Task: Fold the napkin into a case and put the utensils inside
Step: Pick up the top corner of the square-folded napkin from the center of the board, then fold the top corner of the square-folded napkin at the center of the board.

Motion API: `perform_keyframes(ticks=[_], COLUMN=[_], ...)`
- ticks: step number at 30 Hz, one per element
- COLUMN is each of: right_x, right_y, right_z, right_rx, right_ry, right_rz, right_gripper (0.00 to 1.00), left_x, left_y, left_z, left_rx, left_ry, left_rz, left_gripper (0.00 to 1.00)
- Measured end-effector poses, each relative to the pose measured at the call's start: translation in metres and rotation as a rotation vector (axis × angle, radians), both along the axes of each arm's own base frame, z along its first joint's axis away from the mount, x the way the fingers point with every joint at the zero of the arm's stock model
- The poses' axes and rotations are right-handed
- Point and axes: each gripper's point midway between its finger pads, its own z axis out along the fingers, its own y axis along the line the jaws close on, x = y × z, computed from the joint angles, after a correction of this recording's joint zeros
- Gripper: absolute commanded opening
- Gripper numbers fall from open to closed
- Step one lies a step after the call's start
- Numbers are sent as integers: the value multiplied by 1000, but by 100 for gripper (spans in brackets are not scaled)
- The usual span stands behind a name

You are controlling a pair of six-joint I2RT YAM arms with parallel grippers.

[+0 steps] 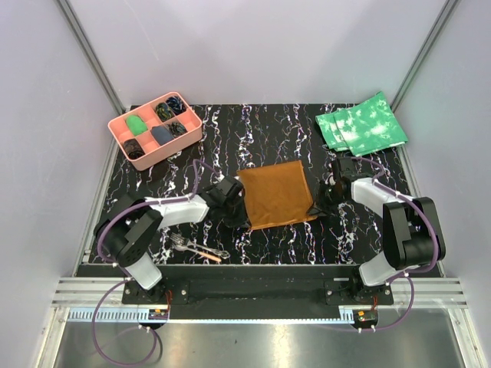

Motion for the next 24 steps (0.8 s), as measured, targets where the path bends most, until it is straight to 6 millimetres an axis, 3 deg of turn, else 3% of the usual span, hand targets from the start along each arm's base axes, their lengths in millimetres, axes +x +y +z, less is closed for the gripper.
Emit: perform_keyframes(ticks=[6, 7, 9, 10, 12, 15, 18, 24], right_x=[12, 17, 27, 31, 38, 43, 45, 63], right_y=[10, 13, 23, 29, 48, 76, 101, 142], right_z=[18, 23, 33, 36, 40, 43, 46, 50], right_rx=[53, 64, 85, 89, 105, 128, 145, 183], right_ry=[-45, -62, -93, -101, -113, -122, -125, -133], right_rz=[23, 29, 55, 71, 119, 186, 241, 304], right_gripper=[0, 0, 0, 0, 0, 0, 0, 0], left_x=[-21, -26, -39, -43, -47, -50, -45, 12], left_y=[-28, -32, -40, -42, -42, -26, 5, 68], left_z=[0, 1, 0, 0, 3, 11, 20, 48], left_rx=[-71, -81, -99, -106, -114, -108, -105, -151], left_ry=[3, 7, 23, 29, 33, 28, 22, -58], left_rz=[-31, -37, -54, -57, -57, -39, 29, 262], left_gripper=[12, 20, 25, 35, 45, 47, 46, 42])
